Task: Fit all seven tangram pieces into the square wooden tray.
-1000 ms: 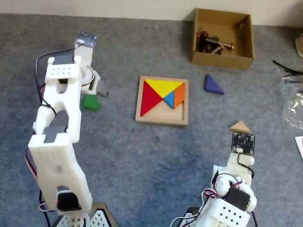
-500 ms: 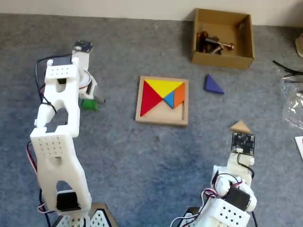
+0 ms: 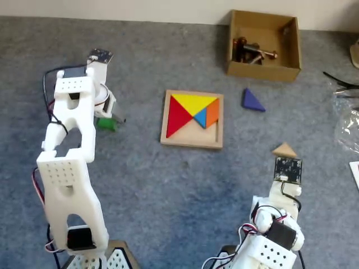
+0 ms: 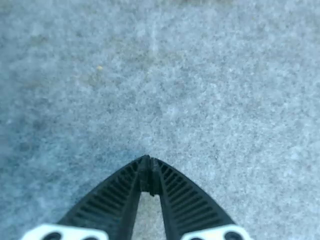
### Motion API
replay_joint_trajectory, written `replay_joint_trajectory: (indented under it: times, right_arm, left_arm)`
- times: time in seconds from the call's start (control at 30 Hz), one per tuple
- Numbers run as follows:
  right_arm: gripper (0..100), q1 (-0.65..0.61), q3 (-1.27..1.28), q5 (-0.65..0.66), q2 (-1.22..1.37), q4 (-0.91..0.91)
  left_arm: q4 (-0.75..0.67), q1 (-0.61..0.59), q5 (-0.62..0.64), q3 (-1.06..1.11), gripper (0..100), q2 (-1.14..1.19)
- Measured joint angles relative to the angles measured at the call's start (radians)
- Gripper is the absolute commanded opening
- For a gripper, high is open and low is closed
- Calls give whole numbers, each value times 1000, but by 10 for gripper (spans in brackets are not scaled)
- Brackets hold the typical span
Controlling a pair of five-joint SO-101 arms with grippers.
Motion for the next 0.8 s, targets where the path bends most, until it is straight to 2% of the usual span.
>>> replay_joint_trajectory:
  times: [0.17, 0.7, 0.8]
  right_arm:
    - [5, 0, 0, 0, 0, 0]
    - [5, 0, 0, 0, 0, 0]
    - [5, 0, 0, 0, 0, 0]
  left_arm:
    - [-12, 12, -2, -41, 197, 43]
    - [-11, 31, -2, -72, 200, 58]
    - [28, 31, 0, -100, 200, 60]
